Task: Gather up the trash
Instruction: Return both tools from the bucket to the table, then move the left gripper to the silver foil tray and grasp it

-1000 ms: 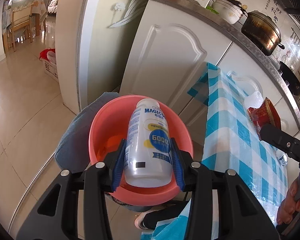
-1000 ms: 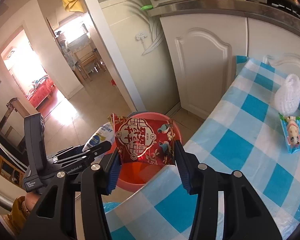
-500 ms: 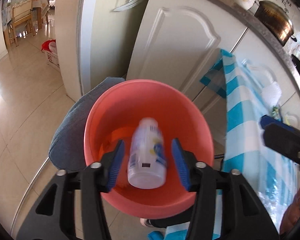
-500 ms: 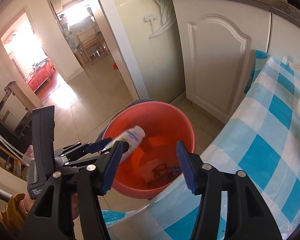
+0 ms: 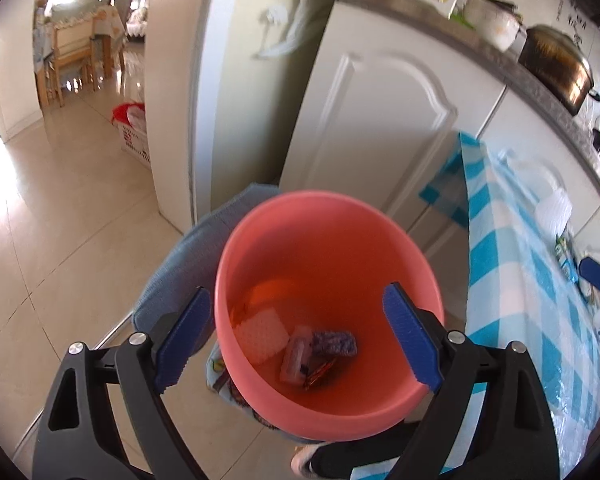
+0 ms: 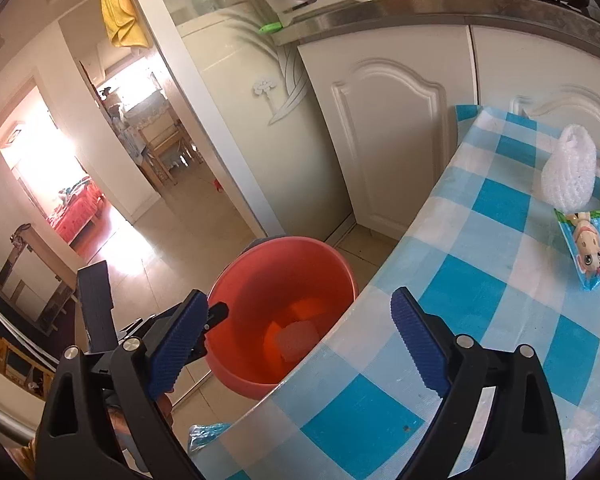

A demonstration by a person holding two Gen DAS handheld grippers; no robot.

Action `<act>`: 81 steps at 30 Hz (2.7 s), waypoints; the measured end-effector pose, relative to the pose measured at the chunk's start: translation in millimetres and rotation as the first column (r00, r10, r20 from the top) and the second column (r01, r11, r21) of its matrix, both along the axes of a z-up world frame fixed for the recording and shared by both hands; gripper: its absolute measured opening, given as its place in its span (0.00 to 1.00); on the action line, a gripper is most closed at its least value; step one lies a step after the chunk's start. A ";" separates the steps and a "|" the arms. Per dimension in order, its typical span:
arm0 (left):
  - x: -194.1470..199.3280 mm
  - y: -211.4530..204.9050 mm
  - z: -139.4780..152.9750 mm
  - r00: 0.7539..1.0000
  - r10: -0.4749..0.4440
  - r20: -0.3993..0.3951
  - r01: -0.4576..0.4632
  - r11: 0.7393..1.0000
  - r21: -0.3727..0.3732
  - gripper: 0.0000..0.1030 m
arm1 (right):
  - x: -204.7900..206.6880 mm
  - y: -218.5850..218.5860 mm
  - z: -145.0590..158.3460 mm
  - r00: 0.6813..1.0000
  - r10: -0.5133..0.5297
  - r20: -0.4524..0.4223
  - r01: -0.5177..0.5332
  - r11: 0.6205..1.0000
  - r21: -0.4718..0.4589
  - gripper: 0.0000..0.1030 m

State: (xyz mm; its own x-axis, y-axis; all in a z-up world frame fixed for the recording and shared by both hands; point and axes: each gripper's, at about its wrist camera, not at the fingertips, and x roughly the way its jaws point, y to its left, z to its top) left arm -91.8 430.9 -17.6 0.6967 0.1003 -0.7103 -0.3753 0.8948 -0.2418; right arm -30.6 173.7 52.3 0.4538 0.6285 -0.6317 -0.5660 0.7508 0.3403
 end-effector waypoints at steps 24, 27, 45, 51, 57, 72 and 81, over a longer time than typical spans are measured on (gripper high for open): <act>-4.9 -78.3 80.8 0.978 -0.181 0.101 0.173 0.982 0.080 0.88 | -33.8 -136.9 28.0 0.954 -0.201 0.224 0.141 0.956 0.257 0.96; -2.0 -99.3 87.0 0.969 -0.228 0.098 0.219 0.972 0.087 0.88 | -35.2 -159.9 25.9 0.944 -0.241 0.224 0.175 0.945 0.276 0.96; 23.4 -218.8 99.7 0.906 -0.420 0.045 0.411 0.901 0.137 0.88 | -23.9 -288.8 12.3 0.901 -0.416 0.122 0.332 0.844 0.422 0.96; 32.1 -250.0 96.5 0.879 -0.476 0.018 0.470 0.872 0.137 0.88 | -19.7 -331.8 6.0 0.875 -0.480 0.057 0.405 0.792 0.457 0.96; 42.0 -279.1 94.9 0.855 -0.518 0.004 0.514 0.849 0.121 0.88 | -17.4 -370.9 -0.8 0.838 -0.546 0.007 0.486 0.751 0.447 0.96; 96.3 -397.9 99.6 0.712 -0.703 0.003 0.695 0.705 0.141 0.88 | -16.6 -453.3 -30.1 0.767 -0.617 -0.175 0.599 0.591 0.540 0.96; 159.4 -499.1 82.8 0.442 -0.880 -0.173 0.875 0.379 0.302 0.88 | -26.7 -482.6 -34.7 0.738 -0.643 -0.205 0.621 0.529 0.578 0.96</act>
State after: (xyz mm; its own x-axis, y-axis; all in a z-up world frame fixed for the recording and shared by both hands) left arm 67.6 -68.3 65.2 0.5377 -0.3727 -0.7563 0.6652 0.7387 0.1088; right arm -57.3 -308.9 17.6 0.8917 0.3909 -0.2282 -0.0412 0.5722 0.8191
